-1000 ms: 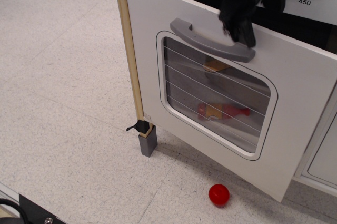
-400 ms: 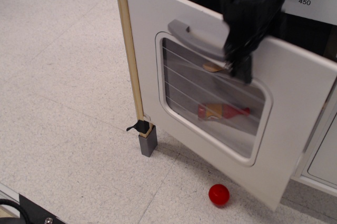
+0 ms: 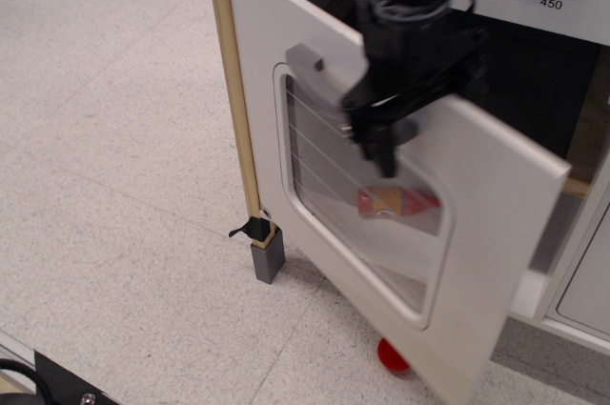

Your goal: Open oven

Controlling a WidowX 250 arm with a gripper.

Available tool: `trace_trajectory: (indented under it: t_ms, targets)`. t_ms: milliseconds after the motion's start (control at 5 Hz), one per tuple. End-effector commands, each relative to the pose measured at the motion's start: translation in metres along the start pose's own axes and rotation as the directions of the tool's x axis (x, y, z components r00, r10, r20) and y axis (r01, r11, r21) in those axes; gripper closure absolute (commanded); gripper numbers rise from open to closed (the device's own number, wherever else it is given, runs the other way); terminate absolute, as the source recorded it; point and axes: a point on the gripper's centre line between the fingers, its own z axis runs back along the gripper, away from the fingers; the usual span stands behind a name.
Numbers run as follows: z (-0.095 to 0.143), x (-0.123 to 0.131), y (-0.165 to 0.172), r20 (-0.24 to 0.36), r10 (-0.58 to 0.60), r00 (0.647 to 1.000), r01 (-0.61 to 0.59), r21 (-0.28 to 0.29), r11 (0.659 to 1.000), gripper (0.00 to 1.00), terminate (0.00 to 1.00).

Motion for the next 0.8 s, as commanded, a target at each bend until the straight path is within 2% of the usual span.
trace_trajectory:
  t_ms: [0,200,400,600]
  targets:
    - [0.018,0.034,0.067,0.102,-0.403,0.910,0.393,0.099,0.914,0.00,0.00]
    - [0.020,0.051,0.095,0.106,-0.532,0.840,0.515,0.154,0.844,0.00,0.00]
    - [0.025,0.076,0.119,0.105,-0.614,0.782,0.595,0.166,0.786,0.00,0.00]
    - [0.032,0.100,0.135,0.087,-0.665,0.742,0.642,0.197,0.741,0.00,1.00]
